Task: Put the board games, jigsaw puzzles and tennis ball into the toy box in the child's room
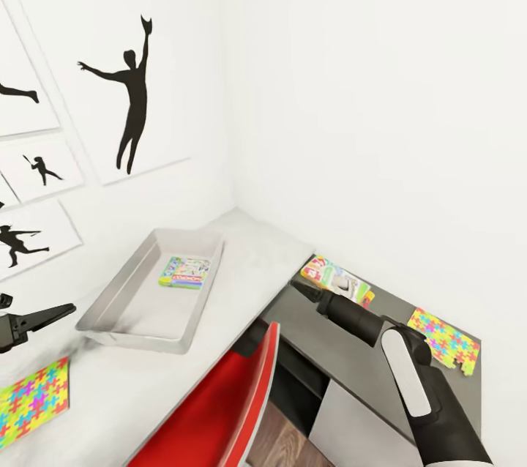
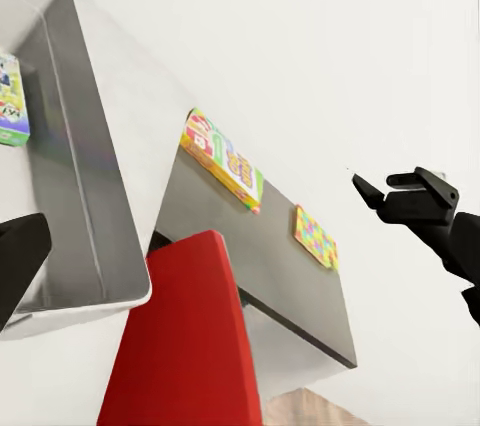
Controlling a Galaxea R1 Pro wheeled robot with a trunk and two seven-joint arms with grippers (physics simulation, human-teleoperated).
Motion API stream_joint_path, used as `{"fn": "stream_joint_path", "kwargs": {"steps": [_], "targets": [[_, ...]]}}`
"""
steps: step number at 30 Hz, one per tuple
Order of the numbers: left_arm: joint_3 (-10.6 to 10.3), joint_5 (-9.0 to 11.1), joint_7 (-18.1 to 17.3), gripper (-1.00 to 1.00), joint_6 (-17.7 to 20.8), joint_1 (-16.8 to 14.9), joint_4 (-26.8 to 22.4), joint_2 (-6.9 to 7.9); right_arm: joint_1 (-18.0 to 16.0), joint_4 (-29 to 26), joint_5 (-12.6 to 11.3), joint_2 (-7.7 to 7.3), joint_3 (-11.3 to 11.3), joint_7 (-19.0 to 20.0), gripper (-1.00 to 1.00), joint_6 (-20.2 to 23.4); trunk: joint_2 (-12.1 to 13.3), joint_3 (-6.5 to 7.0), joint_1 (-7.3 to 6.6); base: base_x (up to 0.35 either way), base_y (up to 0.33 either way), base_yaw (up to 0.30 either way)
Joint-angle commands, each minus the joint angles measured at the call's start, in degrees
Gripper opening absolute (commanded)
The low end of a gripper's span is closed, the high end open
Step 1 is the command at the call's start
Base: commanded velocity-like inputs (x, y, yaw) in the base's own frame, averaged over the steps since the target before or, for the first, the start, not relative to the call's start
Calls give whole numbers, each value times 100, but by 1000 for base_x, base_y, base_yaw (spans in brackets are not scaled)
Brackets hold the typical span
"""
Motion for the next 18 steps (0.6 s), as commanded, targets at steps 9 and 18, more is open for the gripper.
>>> {"fn": "stream_joint_path", "kwargs": {"steps": [9,18], "targets": [[60,-8,-27,100,75,4,-24,24,-7,9,-51,-33,-37,50,100,37,-12,39,4,0,0,-241],[40,-22,-27,100,63,-3,-28,26,-4,10,-63,-99,-47,56,100,36,-12,89,4,-19,0,-241]]}}
